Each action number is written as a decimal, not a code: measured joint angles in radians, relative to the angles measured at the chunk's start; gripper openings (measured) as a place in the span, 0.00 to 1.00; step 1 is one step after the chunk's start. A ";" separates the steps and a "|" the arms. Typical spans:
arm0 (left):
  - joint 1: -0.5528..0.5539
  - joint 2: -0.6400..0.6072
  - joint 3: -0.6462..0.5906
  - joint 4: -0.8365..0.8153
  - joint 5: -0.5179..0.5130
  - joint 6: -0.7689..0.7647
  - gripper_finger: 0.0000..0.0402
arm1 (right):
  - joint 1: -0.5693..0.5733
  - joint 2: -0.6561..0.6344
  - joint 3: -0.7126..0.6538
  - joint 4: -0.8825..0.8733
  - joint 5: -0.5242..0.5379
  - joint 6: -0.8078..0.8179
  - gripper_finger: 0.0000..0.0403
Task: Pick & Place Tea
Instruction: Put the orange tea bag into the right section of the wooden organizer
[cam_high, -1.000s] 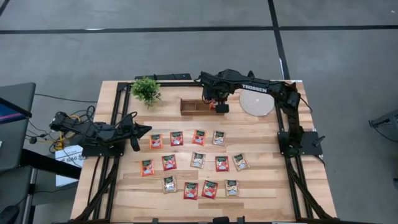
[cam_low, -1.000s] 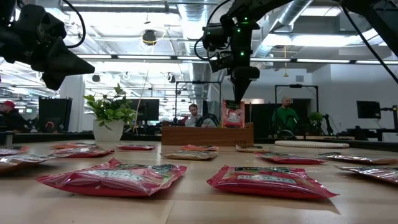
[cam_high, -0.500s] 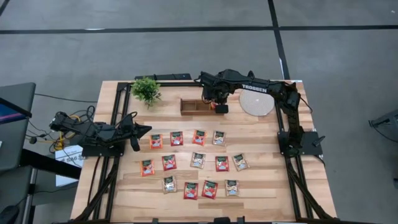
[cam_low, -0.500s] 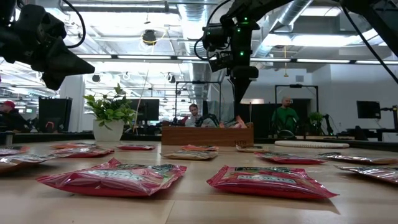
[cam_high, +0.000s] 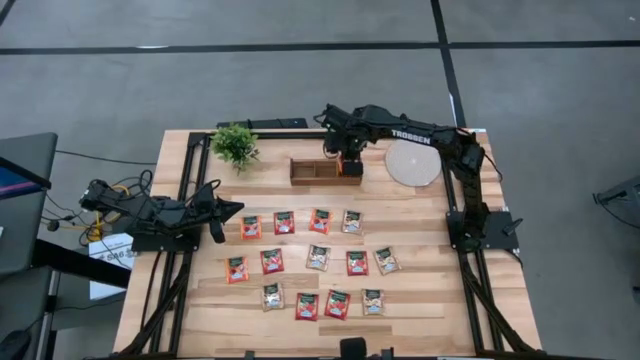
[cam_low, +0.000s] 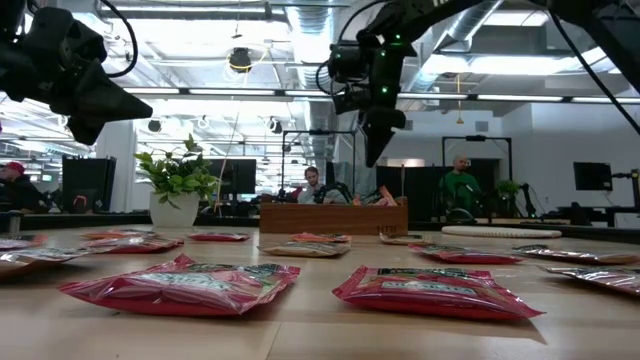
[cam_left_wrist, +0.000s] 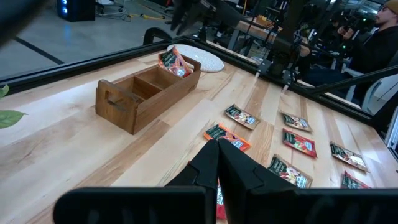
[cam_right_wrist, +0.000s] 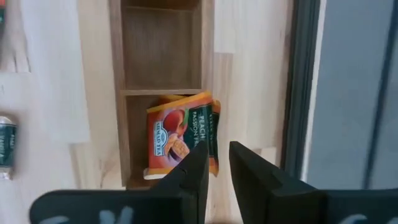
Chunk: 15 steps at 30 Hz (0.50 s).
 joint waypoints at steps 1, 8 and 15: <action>0.000 0.000 0.000 0.000 0.000 0.000 0.00 | -0.009 0.000 0.000 -0.003 -0.006 0.004 0.13; 0.000 0.000 0.000 0.000 0.000 0.000 0.00 | -0.038 0.000 0.000 -0.050 -0.109 -0.006 0.08; 0.000 0.000 0.000 0.000 0.000 -0.001 0.00 | -0.033 0.001 -0.041 -0.030 -0.113 -0.055 0.18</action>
